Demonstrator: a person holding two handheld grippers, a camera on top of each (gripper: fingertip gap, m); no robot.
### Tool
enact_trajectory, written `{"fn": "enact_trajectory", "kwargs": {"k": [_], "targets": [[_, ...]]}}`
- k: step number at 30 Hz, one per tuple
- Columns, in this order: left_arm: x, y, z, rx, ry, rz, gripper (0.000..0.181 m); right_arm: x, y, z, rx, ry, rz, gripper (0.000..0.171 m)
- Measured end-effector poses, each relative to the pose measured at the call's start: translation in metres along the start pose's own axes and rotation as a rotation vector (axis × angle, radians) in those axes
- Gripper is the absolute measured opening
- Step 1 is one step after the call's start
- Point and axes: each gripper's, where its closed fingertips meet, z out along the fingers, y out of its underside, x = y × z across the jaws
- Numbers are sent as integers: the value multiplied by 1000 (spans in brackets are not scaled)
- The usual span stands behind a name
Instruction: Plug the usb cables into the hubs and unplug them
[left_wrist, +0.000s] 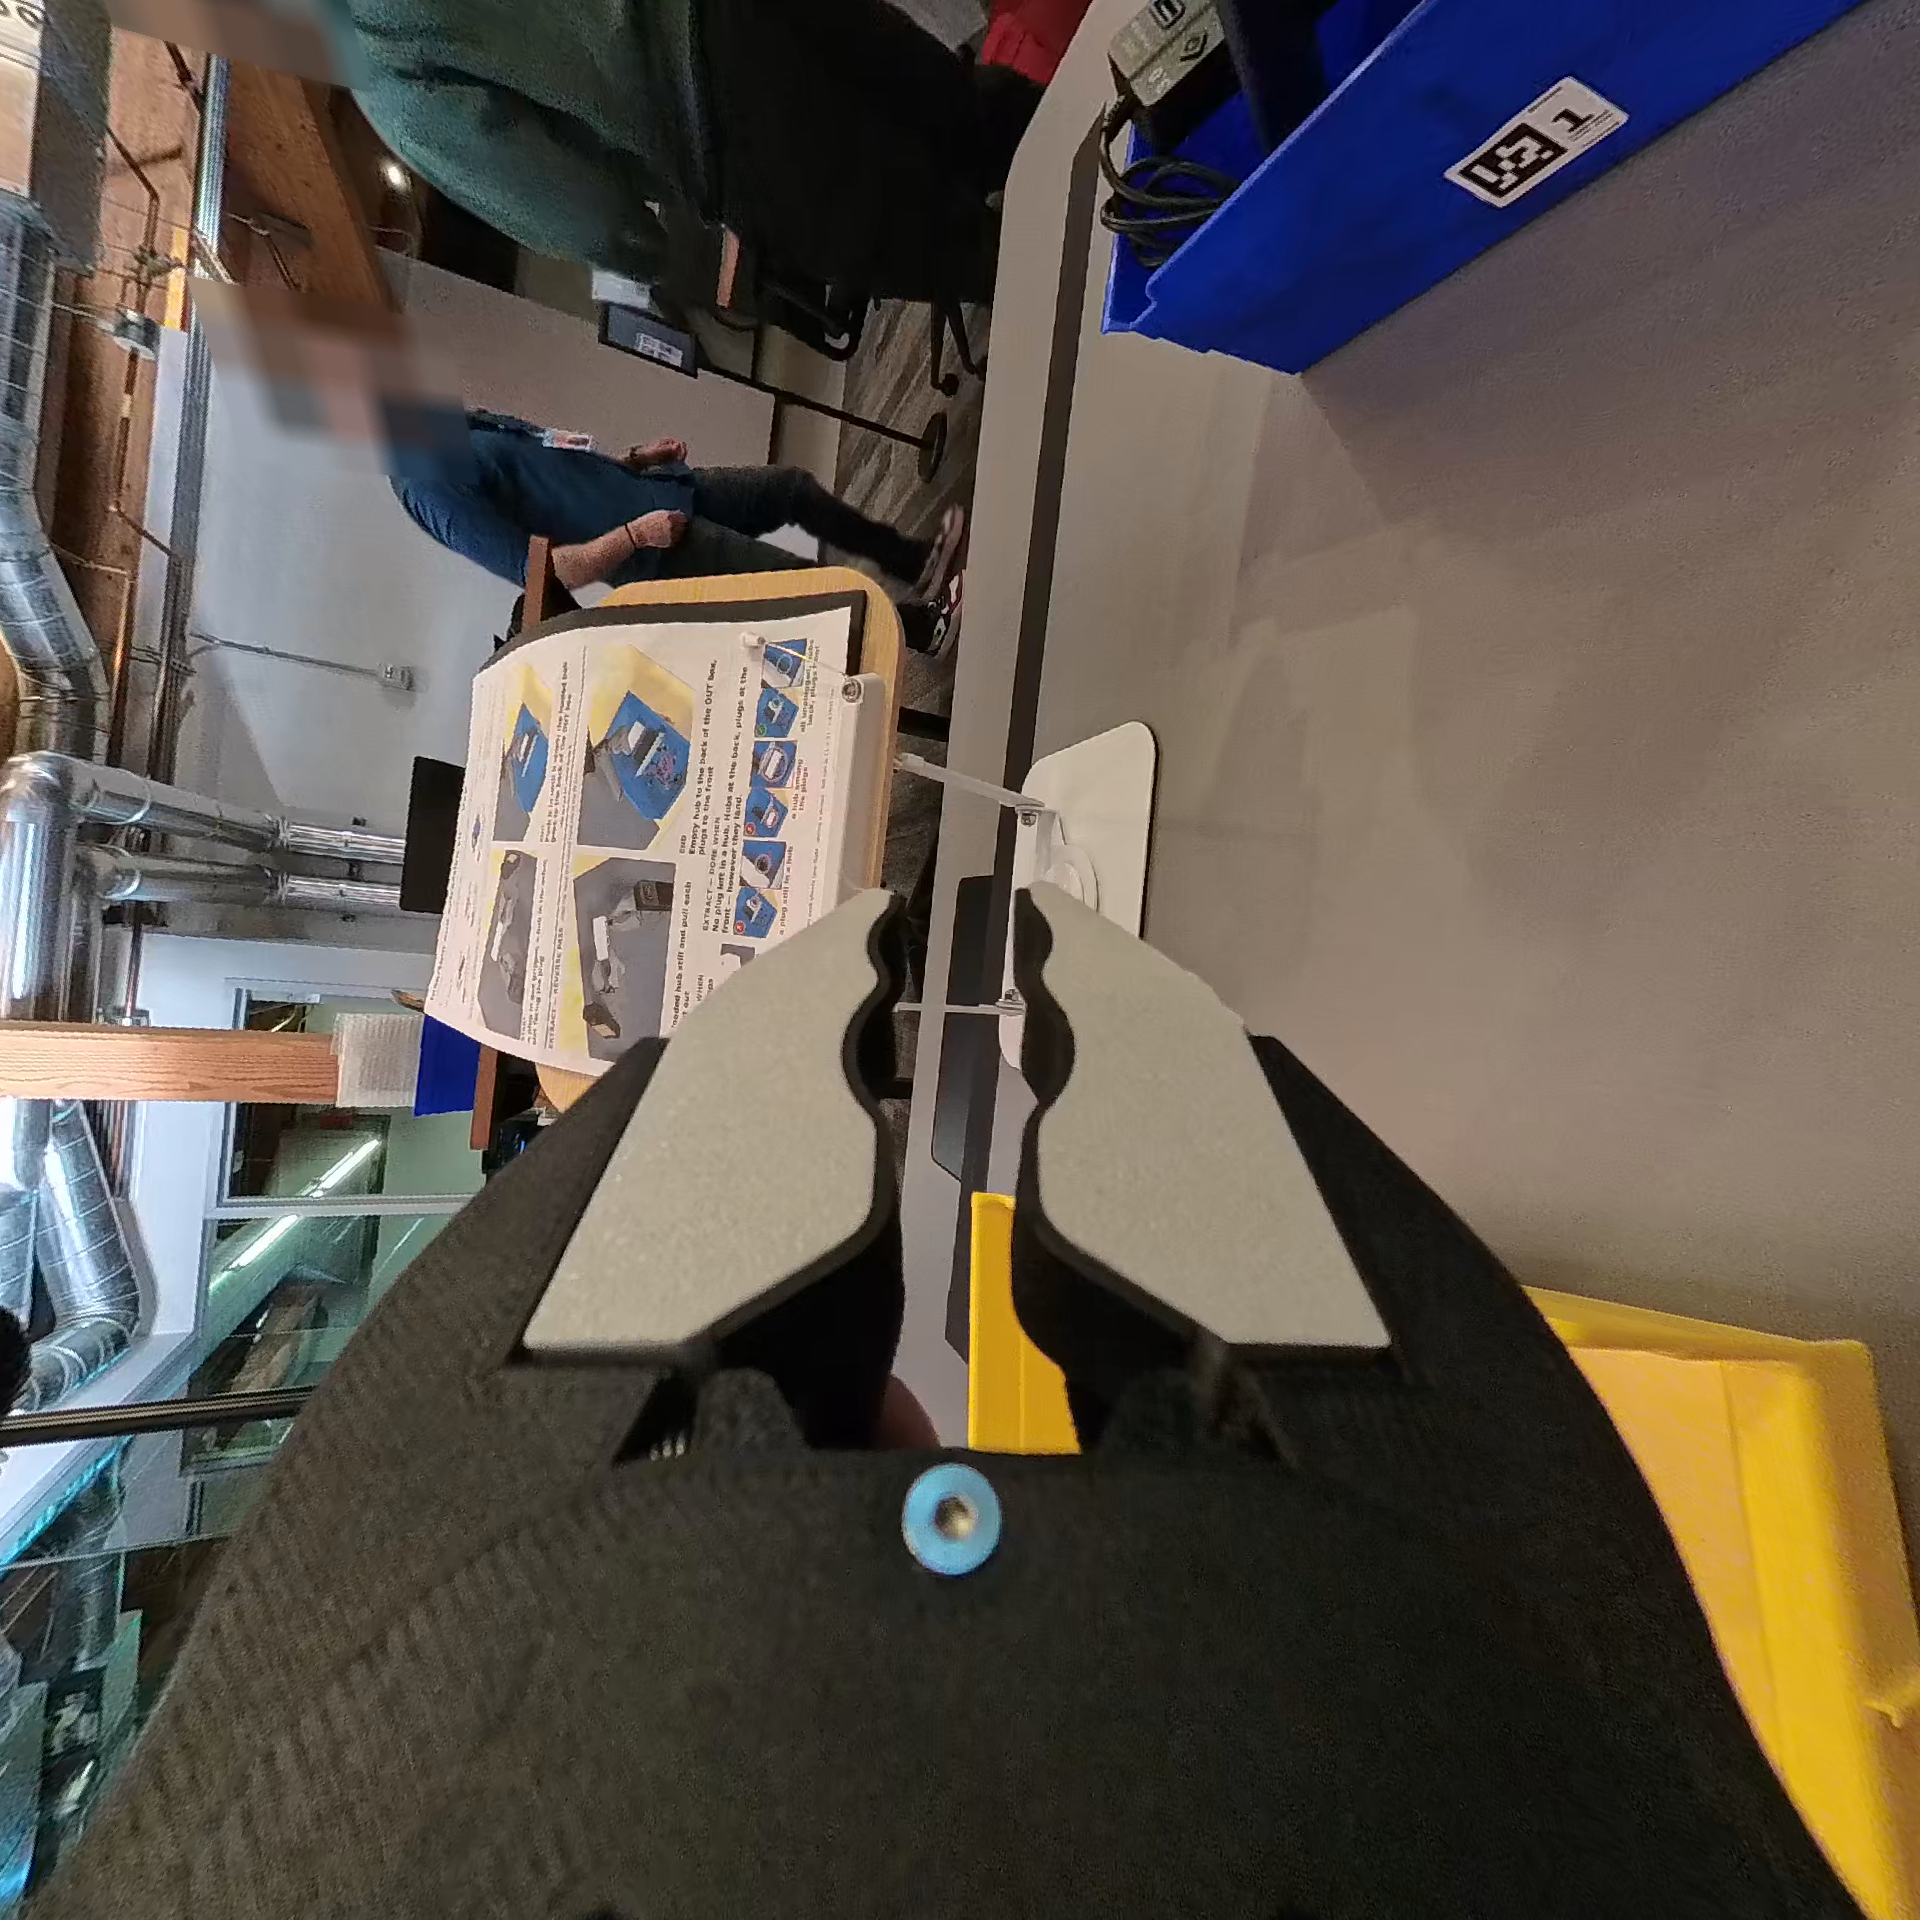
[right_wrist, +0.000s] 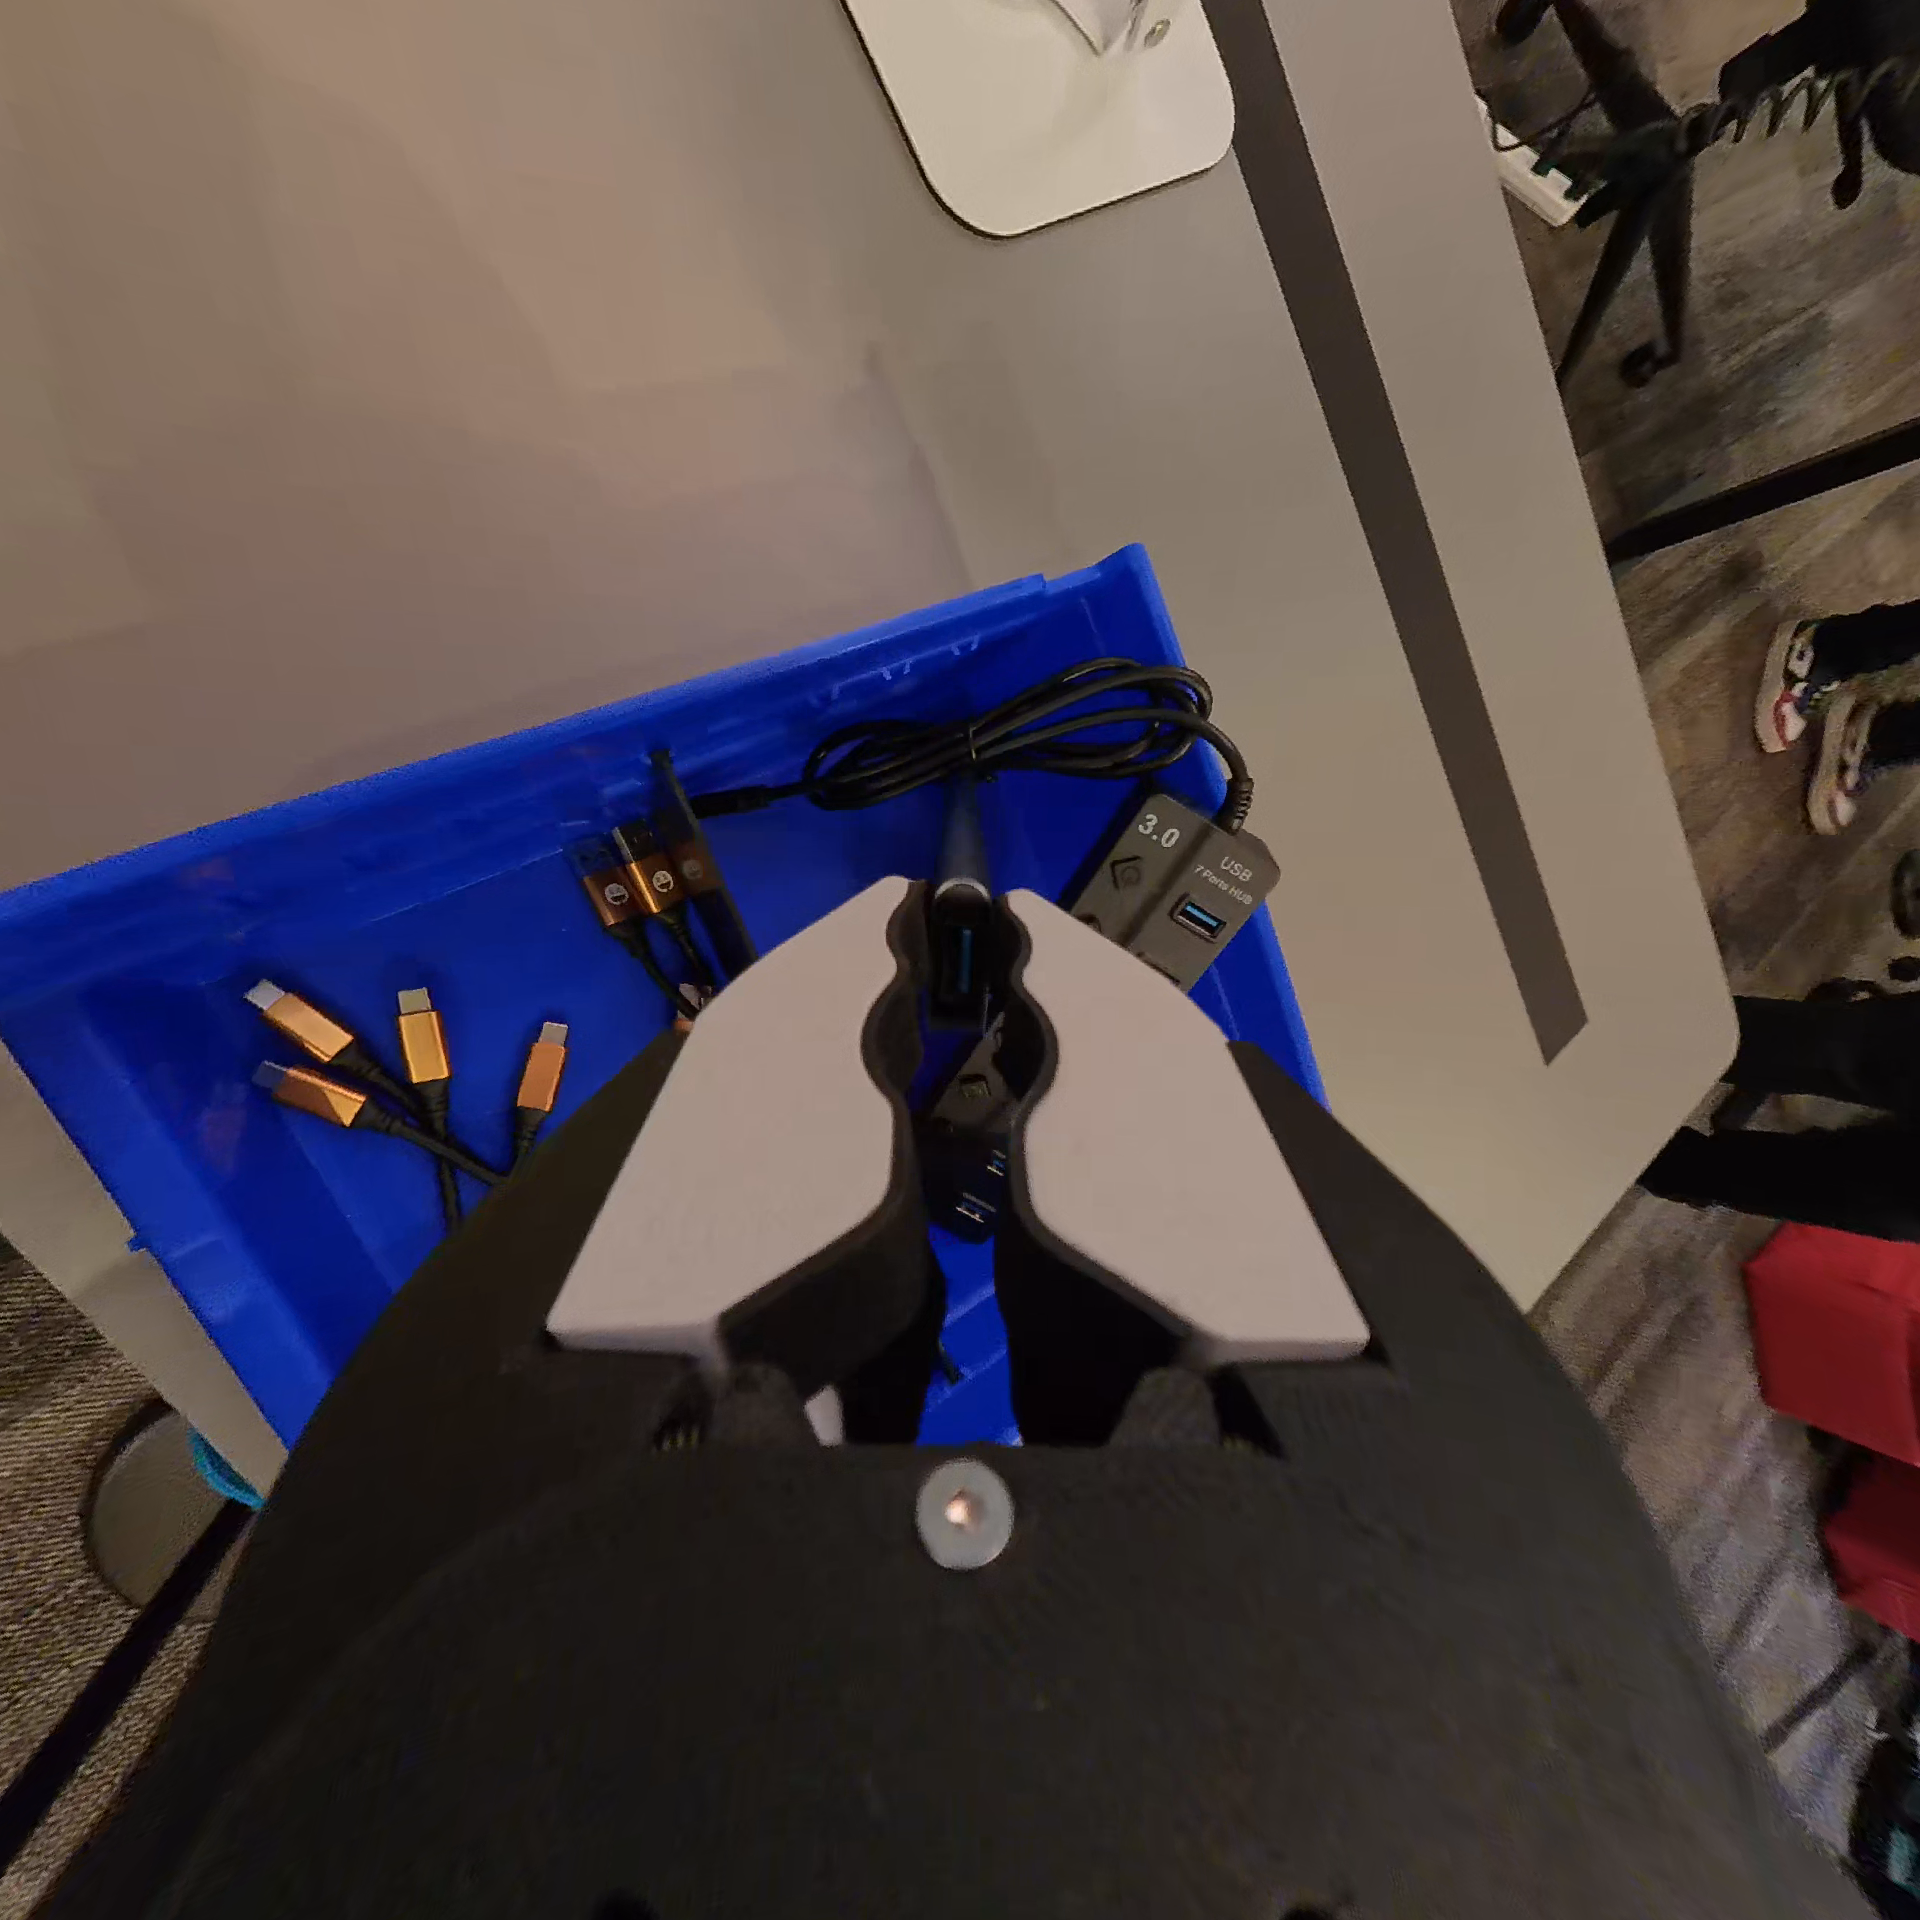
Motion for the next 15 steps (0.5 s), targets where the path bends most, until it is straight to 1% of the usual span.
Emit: {"fn": "enact_trajectory", "kwargs": {"k": [1, 7, 12, 15], "targets": [[0, 0, 0, 0, 1, 0, 19, 0, 1, 1, -1, -6, 12, 11], [1, 1, 1, -4, 5, 3, 19, 3, 13, 3, -34, -80, 145, 11], [1, 1, 0, -7, 6, 3, 19, -1, 31, 12, -52, -227, 347, 13], [1, 2, 0, -9, 7, 2, 19, 4, 47, 16, -58, -260, 485, 14]]}}
